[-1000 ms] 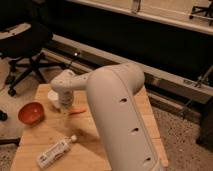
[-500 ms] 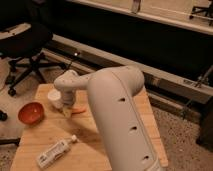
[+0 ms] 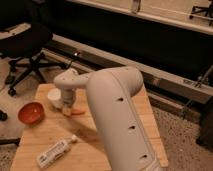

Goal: Drag the pepper across the table

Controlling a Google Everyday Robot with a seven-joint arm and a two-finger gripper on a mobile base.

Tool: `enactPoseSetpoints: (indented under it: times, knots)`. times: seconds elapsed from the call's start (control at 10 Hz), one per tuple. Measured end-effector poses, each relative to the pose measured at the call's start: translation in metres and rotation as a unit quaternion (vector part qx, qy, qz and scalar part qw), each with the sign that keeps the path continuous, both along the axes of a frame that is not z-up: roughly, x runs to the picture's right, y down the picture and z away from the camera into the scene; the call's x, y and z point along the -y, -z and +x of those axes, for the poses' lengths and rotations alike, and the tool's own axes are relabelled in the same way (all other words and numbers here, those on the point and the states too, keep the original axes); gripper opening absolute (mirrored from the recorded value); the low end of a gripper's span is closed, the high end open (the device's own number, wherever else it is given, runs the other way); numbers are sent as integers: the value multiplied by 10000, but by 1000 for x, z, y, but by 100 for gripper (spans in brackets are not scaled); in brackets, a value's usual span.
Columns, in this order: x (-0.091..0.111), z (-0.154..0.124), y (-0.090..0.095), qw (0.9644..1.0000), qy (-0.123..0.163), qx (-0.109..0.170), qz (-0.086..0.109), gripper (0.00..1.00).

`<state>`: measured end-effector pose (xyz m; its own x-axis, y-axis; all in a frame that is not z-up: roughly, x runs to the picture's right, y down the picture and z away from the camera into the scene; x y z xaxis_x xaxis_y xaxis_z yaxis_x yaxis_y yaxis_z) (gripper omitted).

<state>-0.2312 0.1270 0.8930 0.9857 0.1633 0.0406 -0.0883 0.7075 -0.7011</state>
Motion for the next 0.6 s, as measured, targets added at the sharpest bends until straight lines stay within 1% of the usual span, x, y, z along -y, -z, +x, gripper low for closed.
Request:
enactPoseSetpoints:
  times: [0.3, 0.4, 0.6]
  knots:
    - [-4, 10, -1, 9999, -17, -102, -94, 40]
    - [-4, 17, -1, 9998, -50, -175, -113, 40]
    - [-9, 41, -2, 9989, -158, -406, -194, 40]
